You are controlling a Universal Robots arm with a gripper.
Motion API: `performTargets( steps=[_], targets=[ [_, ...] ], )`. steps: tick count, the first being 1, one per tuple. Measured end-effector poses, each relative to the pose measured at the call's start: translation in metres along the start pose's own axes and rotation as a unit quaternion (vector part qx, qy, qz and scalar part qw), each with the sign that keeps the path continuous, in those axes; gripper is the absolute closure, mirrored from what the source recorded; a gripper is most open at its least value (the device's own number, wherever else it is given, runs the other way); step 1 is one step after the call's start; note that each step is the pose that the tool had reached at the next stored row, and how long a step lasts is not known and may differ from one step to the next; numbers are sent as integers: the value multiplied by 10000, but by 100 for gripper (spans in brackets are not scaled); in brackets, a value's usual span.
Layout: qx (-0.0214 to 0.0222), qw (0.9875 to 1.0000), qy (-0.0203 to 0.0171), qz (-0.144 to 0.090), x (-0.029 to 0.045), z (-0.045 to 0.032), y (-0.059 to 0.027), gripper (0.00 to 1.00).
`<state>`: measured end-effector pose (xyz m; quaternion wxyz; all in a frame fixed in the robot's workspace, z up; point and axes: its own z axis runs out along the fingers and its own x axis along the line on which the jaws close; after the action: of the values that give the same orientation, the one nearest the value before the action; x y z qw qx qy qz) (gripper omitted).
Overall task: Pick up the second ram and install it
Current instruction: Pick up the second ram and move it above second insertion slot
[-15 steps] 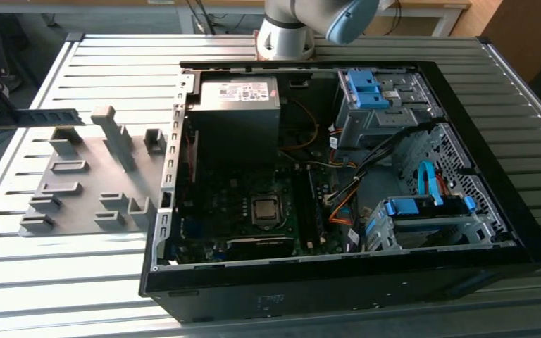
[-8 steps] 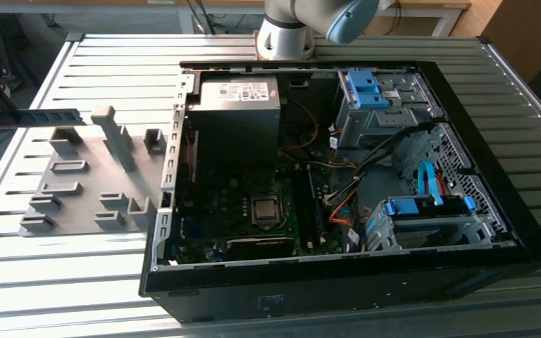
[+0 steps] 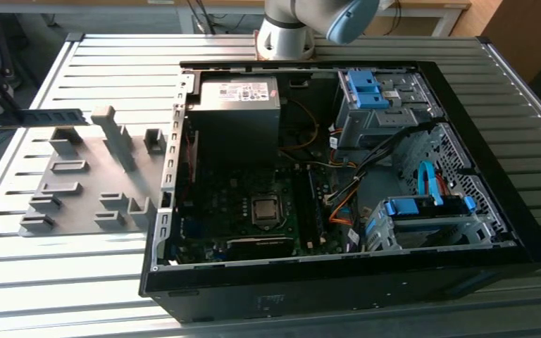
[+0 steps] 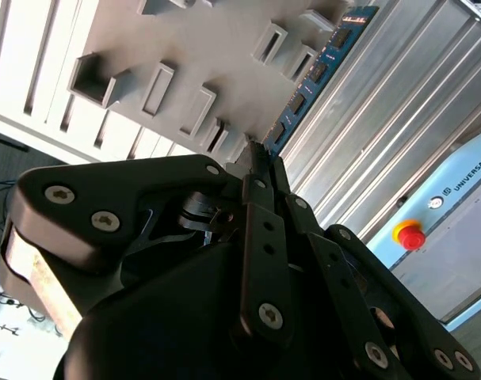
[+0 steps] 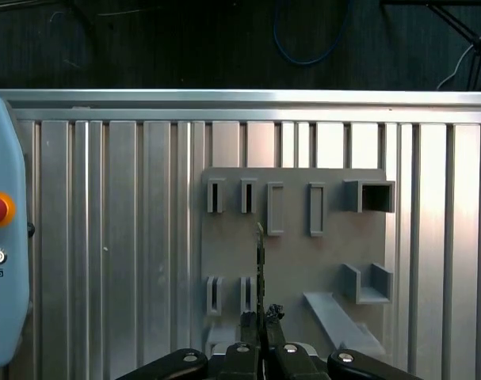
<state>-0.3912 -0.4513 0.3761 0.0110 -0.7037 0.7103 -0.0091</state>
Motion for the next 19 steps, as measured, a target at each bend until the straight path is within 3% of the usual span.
performTargets(
  steps=[19],
  targets=[
    [0, 10000, 0, 0, -1, 2, -93, 86]
  ],
)
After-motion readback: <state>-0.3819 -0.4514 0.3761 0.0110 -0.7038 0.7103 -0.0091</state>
